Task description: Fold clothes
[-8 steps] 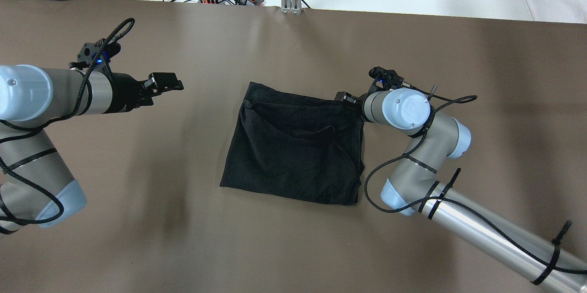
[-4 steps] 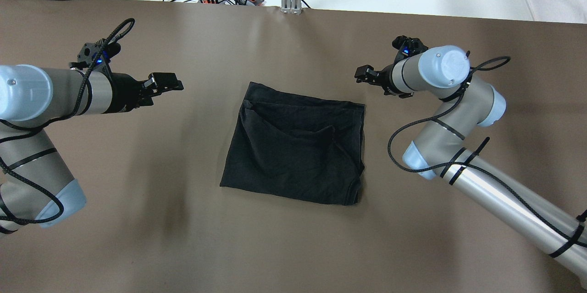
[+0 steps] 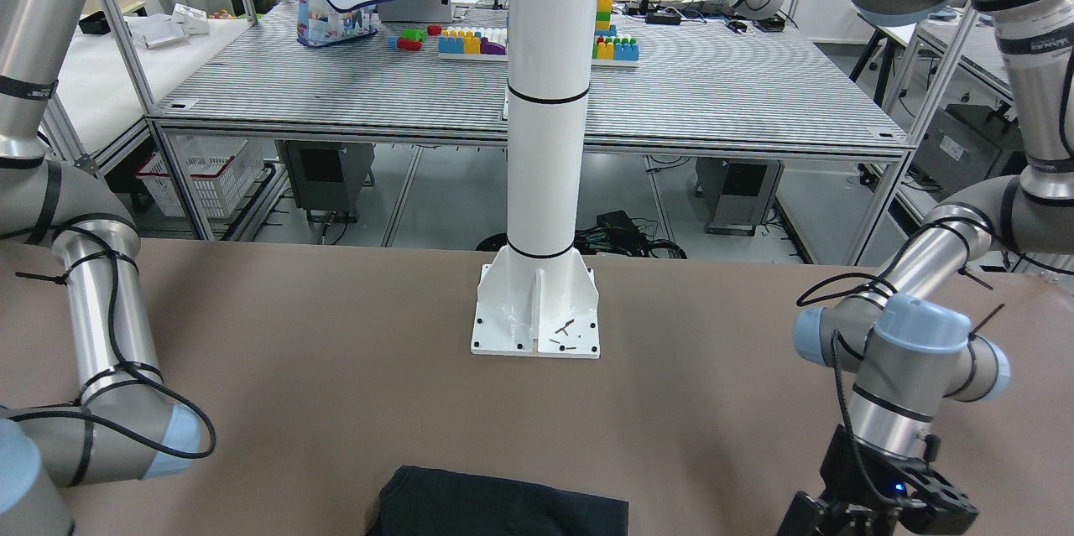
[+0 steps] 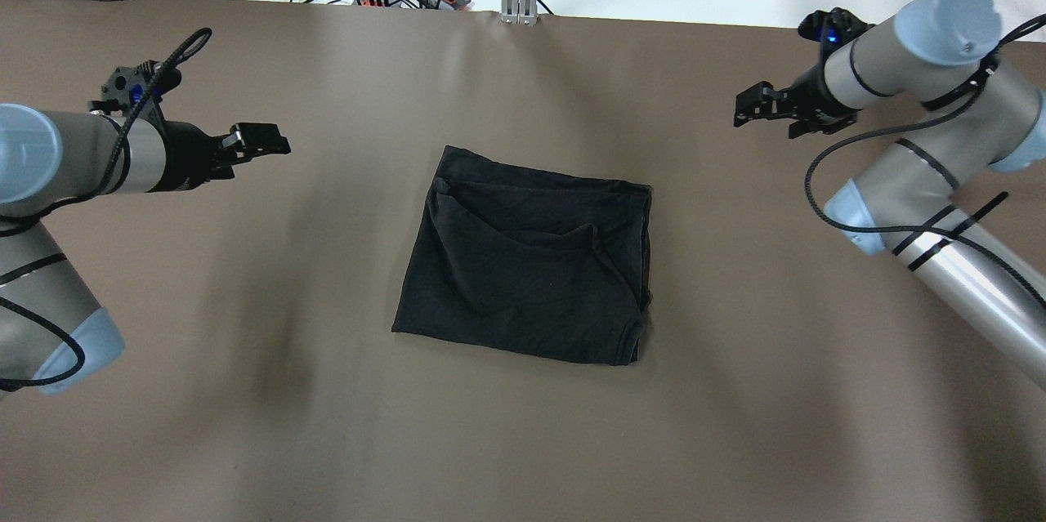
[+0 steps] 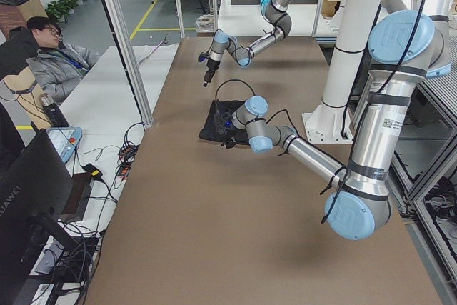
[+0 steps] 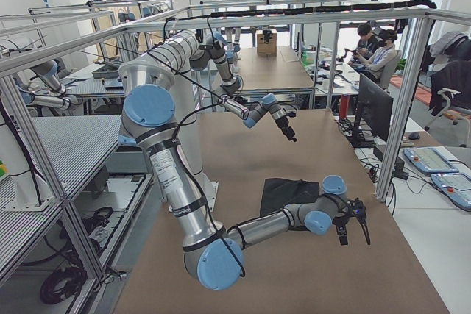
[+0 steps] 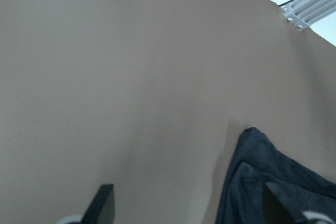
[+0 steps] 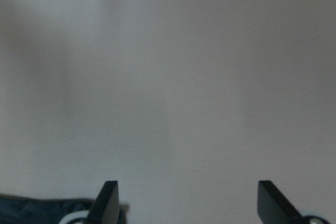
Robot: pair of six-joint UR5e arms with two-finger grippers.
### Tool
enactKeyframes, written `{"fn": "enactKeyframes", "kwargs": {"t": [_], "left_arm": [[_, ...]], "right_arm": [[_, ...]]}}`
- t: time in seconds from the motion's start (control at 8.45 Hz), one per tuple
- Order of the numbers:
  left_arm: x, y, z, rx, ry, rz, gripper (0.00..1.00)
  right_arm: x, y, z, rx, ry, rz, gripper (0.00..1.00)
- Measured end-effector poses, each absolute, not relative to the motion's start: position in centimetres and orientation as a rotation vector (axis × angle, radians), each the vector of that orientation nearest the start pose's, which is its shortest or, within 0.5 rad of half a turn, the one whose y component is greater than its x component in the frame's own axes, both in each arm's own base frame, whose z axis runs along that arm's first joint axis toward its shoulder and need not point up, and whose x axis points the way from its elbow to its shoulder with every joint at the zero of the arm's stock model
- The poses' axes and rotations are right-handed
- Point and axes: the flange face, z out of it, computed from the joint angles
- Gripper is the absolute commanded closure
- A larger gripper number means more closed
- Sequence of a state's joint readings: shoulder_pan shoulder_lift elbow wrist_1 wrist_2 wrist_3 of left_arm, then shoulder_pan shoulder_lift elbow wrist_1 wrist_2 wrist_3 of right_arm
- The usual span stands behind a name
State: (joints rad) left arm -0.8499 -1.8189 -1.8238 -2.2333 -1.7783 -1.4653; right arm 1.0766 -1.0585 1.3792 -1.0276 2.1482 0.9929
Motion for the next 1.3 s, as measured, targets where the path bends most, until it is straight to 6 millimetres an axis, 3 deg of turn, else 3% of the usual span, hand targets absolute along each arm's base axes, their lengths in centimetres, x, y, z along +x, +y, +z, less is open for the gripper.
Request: {"fn": "enactKeyframes", "kwargs": {"t": [0.35,0.59,0.83,1.06,1.3], "left_arm": [[22.1,-52.4,39.3,0.411,0.898,-0.48,0.0],[14.5,-51.6,45.9,0.448,0.706,-0.396,0.0],[5.3,-50.0,51.5,0.487,0.535,-0.304,0.0],[-3.9,-48.2,54.7,0.534,0.383,-0.185,0.0],[-8.0,-47.5,57.7,0.524,0.278,-0.143,0.0]], "right_arm": [[-17.6,-62.9,42.3,0.339,-0.8,-0.021,0.06],[-14.0,-60.4,46.5,0.406,-0.637,-0.181,0.06],[-11.2,-59.1,50.9,0.444,-0.4,-0.343,0.06],[-7.5,-57.2,54.3,0.425,-0.272,-0.379,0.06],[-2.6,-55.2,57.6,0.381,-0.228,-0.364,0.06]]}}
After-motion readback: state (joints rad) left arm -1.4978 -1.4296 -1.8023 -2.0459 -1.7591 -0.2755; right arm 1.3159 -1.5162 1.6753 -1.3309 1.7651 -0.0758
